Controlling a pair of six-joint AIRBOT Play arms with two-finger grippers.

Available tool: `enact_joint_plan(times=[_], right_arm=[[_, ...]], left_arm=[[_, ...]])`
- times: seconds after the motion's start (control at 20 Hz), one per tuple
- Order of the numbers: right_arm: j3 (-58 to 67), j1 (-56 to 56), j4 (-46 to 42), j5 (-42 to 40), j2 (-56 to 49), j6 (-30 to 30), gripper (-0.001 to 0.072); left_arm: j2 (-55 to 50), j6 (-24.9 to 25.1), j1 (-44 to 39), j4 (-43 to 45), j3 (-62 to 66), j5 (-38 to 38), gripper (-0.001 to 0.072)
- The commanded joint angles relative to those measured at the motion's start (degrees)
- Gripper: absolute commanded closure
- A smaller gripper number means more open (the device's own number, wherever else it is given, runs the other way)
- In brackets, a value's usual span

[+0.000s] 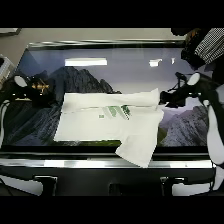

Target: Fold the clothes and pants, and hang the long-sleeved shirts on hangers.

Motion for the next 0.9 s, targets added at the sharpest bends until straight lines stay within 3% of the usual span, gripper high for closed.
enact_joint_plan(times=[0.0, 0.15, 0.4, 0.85], right_arm=[[-8.55, -7.32, 8.96, 5.2, 9.35, -8.22, 0.0274], [-25.64, -10.01, 12.48, 6.86, 18.14, -8.98, 0.0271], [-49.42, -10.01, 16.37, 1.22, 29.38, -10.38, 0.0241], [-61.37, -10.01, 23.67, -5.51, 31.71, -13.29, 0.0246]], left_arm=[[7.87, 2.34, 4.59, 0.31, -3.63, -2.43, 0.0291], [16.28, 1.88, 8.74, -2.93, -15.02, -1.22, 0.0292], [25.33, 2.45, 10.84, -6.75, -28.5, -0.83, 0.0291], [26.51, 3.89, 10.78, -10.95, -30.14, -1.77, 0.0291]])
